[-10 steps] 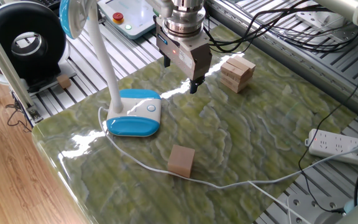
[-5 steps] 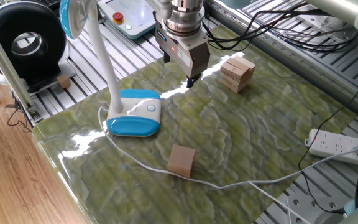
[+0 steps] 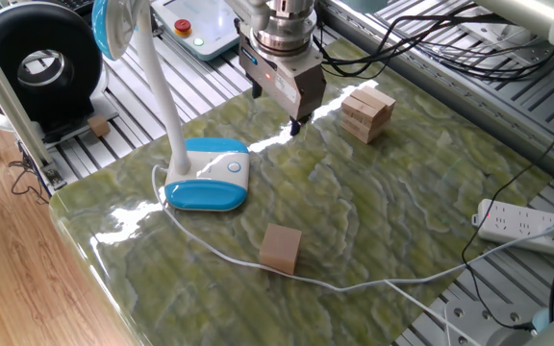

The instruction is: Turn on the desk lamp by pressing the button

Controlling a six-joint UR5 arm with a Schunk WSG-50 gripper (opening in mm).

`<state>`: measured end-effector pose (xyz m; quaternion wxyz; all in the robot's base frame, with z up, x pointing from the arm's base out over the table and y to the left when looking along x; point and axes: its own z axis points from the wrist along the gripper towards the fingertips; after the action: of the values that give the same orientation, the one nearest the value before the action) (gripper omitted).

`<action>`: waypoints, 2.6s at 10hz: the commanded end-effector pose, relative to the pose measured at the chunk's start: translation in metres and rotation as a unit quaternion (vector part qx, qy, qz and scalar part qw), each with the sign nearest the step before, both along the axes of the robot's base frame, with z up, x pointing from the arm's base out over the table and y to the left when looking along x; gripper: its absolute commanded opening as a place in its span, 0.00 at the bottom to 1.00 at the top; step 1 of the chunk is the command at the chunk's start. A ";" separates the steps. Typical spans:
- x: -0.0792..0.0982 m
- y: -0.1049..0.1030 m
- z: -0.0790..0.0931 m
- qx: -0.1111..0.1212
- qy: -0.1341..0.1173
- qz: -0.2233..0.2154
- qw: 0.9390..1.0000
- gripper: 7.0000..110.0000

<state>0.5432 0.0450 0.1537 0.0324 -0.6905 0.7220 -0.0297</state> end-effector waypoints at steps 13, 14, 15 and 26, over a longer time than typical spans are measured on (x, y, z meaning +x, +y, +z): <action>0.023 0.067 -0.033 0.037 0.048 -0.078 0.995 0.79; 0.020 0.066 -0.041 0.037 0.048 -0.074 0.995 0.79; 0.015 0.062 -0.046 0.027 0.047 -0.070 0.996 0.79; 0.036 0.057 -0.040 0.003 0.044 -0.088 0.995 0.79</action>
<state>0.5607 0.0977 0.1068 -0.0047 -0.6344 0.7730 -0.0023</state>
